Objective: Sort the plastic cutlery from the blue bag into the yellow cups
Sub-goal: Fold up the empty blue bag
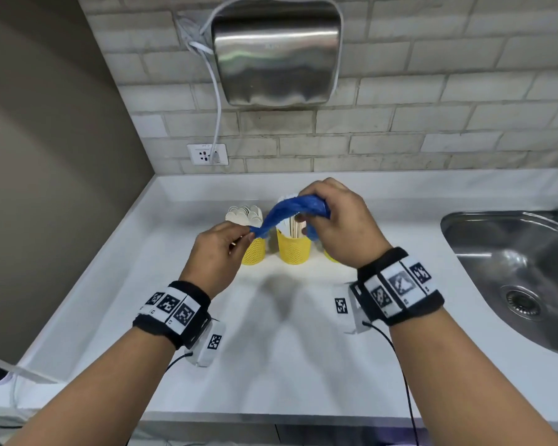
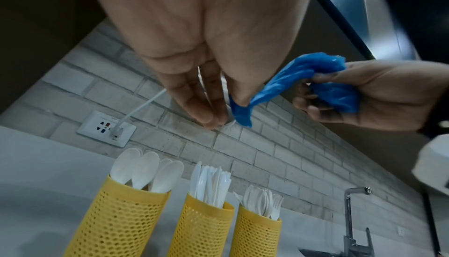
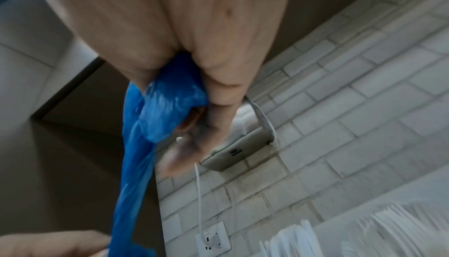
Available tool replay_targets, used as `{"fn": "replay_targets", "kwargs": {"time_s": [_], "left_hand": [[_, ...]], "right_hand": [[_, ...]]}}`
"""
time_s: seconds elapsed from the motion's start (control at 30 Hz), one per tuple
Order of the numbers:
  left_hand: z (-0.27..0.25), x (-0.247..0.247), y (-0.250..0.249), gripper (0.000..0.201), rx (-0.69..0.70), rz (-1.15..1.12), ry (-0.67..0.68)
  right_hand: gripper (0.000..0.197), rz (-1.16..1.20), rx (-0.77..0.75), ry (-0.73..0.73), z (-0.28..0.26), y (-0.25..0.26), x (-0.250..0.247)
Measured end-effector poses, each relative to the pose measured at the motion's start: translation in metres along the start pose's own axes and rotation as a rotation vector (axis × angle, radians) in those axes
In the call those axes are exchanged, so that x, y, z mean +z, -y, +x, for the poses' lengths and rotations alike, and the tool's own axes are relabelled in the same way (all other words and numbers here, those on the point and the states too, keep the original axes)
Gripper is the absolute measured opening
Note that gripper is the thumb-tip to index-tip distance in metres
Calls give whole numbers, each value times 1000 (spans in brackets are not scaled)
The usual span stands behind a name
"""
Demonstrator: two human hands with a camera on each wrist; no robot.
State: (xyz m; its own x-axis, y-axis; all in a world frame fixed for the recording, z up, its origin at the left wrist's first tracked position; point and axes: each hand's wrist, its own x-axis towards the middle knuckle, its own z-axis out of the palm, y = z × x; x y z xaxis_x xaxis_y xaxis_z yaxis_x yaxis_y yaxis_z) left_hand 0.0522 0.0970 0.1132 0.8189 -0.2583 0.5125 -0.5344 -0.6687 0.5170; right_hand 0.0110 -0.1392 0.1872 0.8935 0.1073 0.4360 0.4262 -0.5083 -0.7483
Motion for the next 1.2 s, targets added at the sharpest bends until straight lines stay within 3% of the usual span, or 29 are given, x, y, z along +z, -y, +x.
{"fn": "replay_targets", "kwargs": {"time_s": [0.1, 0.3, 0.4, 0.57, 0.67, 0.87, 1.03, 1.1, 1.2], "left_hand": [[-7, 1, -1, 15, 12, -113, 102], [-18, -8, -12, 25, 13, -403, 265], [-16, -16, -27, 22, 49, -546, 248], [-4, -21, -37, 21, 22, -673, 162], [6, -21, -33, 19, -70, -657, 24], [21, -19, -21, 16, -209, -555, -151], [24, -11, -20, 17, -225, -497, -136], [23, -8, -25, 16, -163, -429, -121], [27, -6, -24, 16, -165, -388, -161]], "right_hand": [[31, 185, 122, -33, 13, -4, 3], [27, 41, 186, -70, 37, -32, 26], [18, -147, 264, 79, 38, -52, 47], [22, -267, 283, 431, 13, -52, 82], [41, -197, 245, 486, -8, -45, 95], [50, -71, 213, 335, -34, -26, 91], [76, 112, 188, 177, -31, -19, 85], [64, 188, 253, 165, -29, -16, 86], [22, 191, 333, 147, -31, -17, 88]]}}
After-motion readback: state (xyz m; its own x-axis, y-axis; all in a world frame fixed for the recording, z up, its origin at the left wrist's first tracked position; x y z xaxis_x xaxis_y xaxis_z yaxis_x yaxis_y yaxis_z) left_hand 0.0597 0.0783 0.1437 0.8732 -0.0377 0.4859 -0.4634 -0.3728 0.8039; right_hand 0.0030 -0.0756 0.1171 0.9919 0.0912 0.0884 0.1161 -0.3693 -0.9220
